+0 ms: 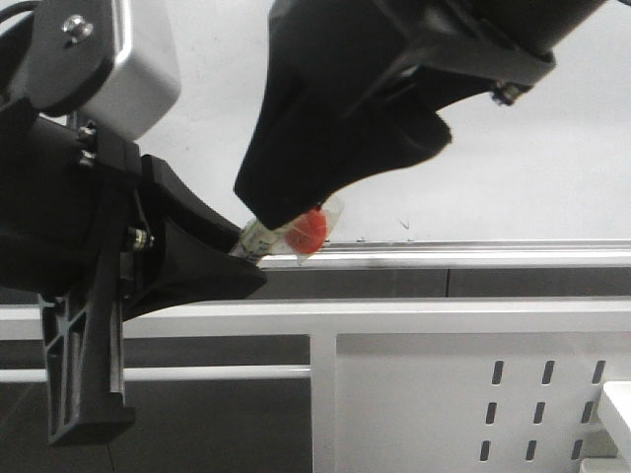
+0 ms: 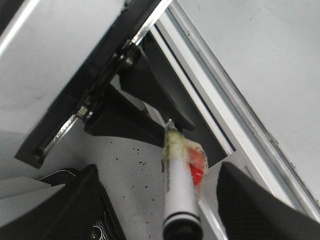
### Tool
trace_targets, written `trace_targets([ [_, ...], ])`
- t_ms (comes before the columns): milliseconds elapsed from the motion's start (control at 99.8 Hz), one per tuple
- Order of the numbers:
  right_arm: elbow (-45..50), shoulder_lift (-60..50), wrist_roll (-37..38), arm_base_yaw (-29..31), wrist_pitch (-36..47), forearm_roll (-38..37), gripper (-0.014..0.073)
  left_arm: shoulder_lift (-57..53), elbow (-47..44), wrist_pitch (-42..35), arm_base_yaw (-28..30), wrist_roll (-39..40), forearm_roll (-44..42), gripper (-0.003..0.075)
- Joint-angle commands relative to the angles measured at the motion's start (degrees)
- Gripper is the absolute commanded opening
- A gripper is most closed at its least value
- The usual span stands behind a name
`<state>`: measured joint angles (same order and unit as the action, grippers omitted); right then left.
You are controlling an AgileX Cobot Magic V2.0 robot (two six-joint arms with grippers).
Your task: Write number 1 on whiteboard
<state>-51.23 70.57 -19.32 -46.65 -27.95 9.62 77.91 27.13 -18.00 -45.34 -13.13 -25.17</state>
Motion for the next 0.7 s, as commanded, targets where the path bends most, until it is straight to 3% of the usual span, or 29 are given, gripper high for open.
trace_targets([
  [0, -2.00, -1.17, -0.66, 0.04, 3.37, 0.04, 0.0440, -1.57, 1.72, -4.01, -0.50, 0.08, 0.71, -0.0020],
  [110, -2.00, -1.17, -0.66, 0.04, 3.51, 0.04, 0.0333, -1.57, 1.72, -4.01, -0.50, 0.08, 0.71, -0.0020],
  [260, -2.00, -1.17, -0.45, 0.04, 3.61, 1.39, -0.0075, -1.57, 1.72, -6.08, -0.50, 0.08, 0.71, -0.0020],
  [531, -2.00, -1.17, -0.44, 0.04, 3.21, 1.57, -0.0069, -1.57, 1.72, -11.01, -0.50, 0.08, 1.75, -0.0008],
  [621, -2.00, -1.17, -0.44, 0.04, 3.10, 1.57, -0.0069, -1.57, 1.72, -11.53, -0.50, 0.08, 1.75, 0.0077],
  [691, -2.00, -1.17, -0.44, 0.04, 3.10, 1.57, -0.0069, -1.57, 1.72, -12.04, -0.50, 0.08, 2.47, 0.0204],
])
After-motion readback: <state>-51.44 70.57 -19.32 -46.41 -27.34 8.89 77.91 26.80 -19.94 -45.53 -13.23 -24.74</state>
